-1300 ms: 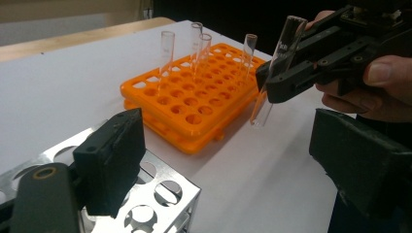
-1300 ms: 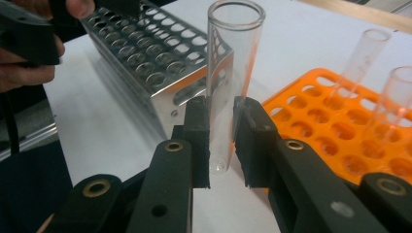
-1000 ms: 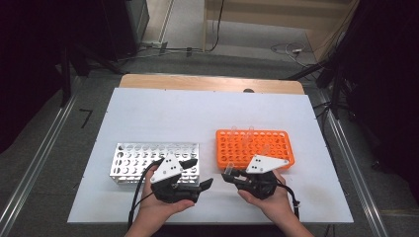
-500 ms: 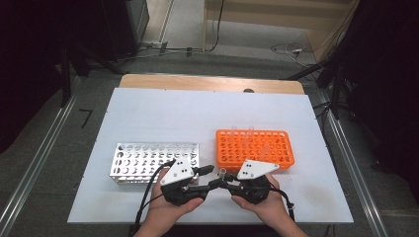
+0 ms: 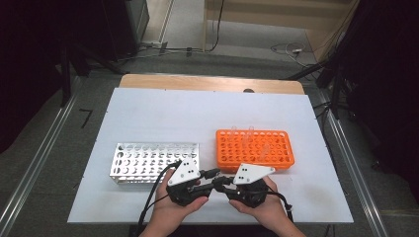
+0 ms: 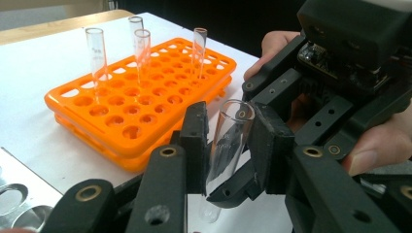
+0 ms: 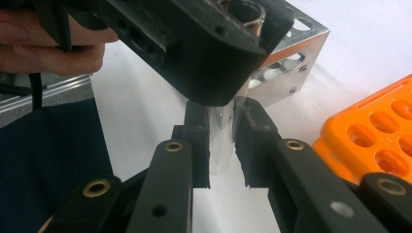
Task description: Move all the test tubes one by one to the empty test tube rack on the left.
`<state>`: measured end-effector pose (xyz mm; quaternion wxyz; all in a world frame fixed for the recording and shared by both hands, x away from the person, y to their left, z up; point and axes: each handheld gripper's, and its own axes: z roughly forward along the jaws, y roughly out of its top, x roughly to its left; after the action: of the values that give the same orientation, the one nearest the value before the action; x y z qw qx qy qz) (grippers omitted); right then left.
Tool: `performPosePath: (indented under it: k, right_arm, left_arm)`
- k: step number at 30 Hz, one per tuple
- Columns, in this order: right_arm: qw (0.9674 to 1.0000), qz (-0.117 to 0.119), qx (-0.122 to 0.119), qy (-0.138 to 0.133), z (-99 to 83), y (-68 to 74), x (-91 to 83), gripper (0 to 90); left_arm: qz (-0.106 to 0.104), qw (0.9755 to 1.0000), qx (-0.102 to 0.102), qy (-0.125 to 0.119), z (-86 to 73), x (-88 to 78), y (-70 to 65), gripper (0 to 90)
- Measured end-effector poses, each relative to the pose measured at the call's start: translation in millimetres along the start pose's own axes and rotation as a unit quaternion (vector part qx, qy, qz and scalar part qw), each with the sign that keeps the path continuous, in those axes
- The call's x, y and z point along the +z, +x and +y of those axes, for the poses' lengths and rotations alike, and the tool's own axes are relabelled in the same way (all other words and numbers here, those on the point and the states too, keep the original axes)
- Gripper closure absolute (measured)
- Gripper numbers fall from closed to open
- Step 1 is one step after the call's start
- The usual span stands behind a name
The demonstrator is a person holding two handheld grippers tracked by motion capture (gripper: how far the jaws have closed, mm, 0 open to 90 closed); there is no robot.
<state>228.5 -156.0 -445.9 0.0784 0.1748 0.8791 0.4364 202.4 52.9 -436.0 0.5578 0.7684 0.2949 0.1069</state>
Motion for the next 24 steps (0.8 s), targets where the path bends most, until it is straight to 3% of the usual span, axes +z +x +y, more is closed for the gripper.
performPosePath:
  k: [5,12,17,18,24]
  right_arm:
    - [1.0000,0.001,-0.001,0.000,-0.1,0.4,0.1,74.2]
    - [1.0000,0.007,0.000,-0.007,-0.1,-0.3,-0.6,73.2]
    - [0.9997,0.017,-0.002,-0.016,-0.7,-0.5,-2.6,56.2]
    - [0.9997,0.017,-0.002,-0.016,-0.7,-0.5,-2.6,56.2]
    - [0.9993,0.021,0.009,-0.028,-2.7,-5.8,-8.2,31.8]
  left_arm:
    - [0.006,0.9999,0.012,0.002,-0.3,-0.2,-1.8,75.0]
    - [0.007,0.9999,0.014,-0.003,0.0,-3.3,0.0,76.3]
    - [0.015,0.9998,0.011,-0.007,0.4,-6.0,2.9,76.4]
    - [0.015,0.9998,0.009,-0.008,0.5,-6.9,3.9,76.4]
    - [0.021,0.9997,0.004,-0.014,1.5,-12.4,8.3,76.4]
